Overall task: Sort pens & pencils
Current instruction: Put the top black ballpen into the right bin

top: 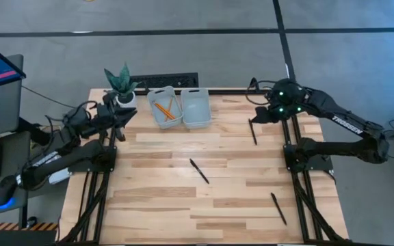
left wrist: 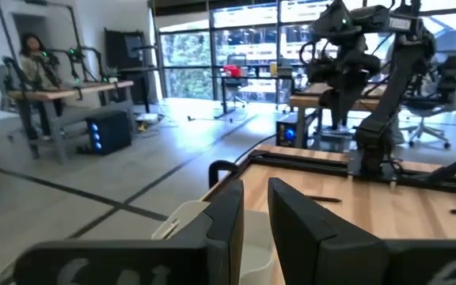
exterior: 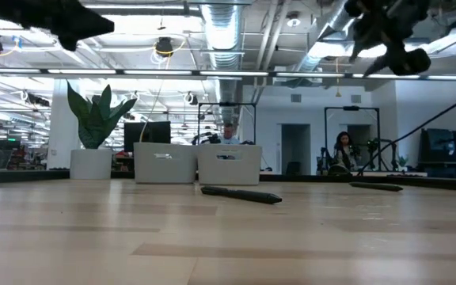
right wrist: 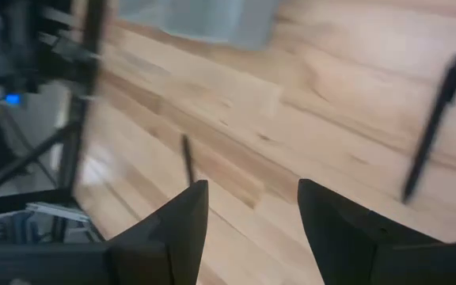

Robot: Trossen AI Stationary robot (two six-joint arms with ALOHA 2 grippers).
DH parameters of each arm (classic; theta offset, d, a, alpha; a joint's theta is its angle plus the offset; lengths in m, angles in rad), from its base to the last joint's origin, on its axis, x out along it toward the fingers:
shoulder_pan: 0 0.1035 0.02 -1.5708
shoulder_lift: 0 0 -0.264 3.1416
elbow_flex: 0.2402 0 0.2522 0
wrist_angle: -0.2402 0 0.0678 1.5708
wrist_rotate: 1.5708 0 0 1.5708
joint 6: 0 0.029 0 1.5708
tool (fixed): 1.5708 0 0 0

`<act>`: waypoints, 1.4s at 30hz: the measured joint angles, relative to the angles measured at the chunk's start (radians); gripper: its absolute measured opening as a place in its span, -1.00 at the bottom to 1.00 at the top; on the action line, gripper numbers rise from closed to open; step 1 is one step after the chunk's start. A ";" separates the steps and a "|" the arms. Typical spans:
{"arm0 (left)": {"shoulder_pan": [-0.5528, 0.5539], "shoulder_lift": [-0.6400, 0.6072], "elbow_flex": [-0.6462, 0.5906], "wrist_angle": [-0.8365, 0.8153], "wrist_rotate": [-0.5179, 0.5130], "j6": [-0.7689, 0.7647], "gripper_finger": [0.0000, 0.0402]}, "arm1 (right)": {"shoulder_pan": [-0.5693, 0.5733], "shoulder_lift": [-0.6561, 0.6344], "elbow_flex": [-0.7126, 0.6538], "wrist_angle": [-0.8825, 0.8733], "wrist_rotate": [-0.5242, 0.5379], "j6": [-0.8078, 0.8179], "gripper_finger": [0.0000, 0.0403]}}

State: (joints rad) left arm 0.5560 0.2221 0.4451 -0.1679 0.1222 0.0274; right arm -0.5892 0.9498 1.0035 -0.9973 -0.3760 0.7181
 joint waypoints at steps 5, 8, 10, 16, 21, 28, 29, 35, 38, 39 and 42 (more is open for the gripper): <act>0.000 -0.083 -0.066 0.006 0.001 0.018 -0.74 | 0.000 0.077 -0.018 -0.009 0.012 -0.060 0.08; 0.000 -0.124 -0.114 0.003 0.017 0.020 -0.74 | 0.000 0.133 -0.019 -0.012 0.018 -0.118 0.08; 0.000 -0.145 -0.145 0.002 0.026 0.021 -0.74 | 0.000 0.171 -0.019 -0.012 0.037 -0.118 0.08; 0.000 -0.175 -0.172 0.021 0.030 -0.012 -0.74 | -0.007 0.269 -0.019 -0.013 0.156 -0.098 0.08; 0.000 -0.173 -0.172 0.010 0.028 0.031 -0.74 | -0.038 0.334 -0.019 -0.013 0.246 -0.097 0.08; 0.000 -0.173 -0.173 -0.010 0.011 0.058 -0.74 | -0.068 0.439 -0.019 -0.012 0.270 -0.141 0.08; 0.000 -0.173 -0.173 -0.015 0.011 0.058 -0.74 | -0.069 0.456 -0.019 -0.012 0.274 -0.142 0.08; 0.000 -0.173 -0.173 -0.083 0.008 0.094 -0.74 | -0.068 0.549 -0.019 -0.008 0.368 -0.142 0.08; 0.000 -0.173 -0.173 -0.082 0.008 0.090 -0.74 | -0.068 0.591 -0.019 0.028 0.383 -0.150 0.08; 0.000 -0.173 -0.173 -0.083 0.008 0.092 -0.74 | -0.068 0.603 -0.019 0.045 0.383 -0.151 0.08; 0.000 -0.173 -0.173 -0.086 0.006 0.105 -0.74 | -0.068 0.639 -0.019 0.083 0.382 -0.171 0.08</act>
State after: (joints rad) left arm 0.5560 0.0494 0.2726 -0.2543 0.1287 0.1320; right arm -0.6571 1.5890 0.9840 -0.9143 0.0055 0.5468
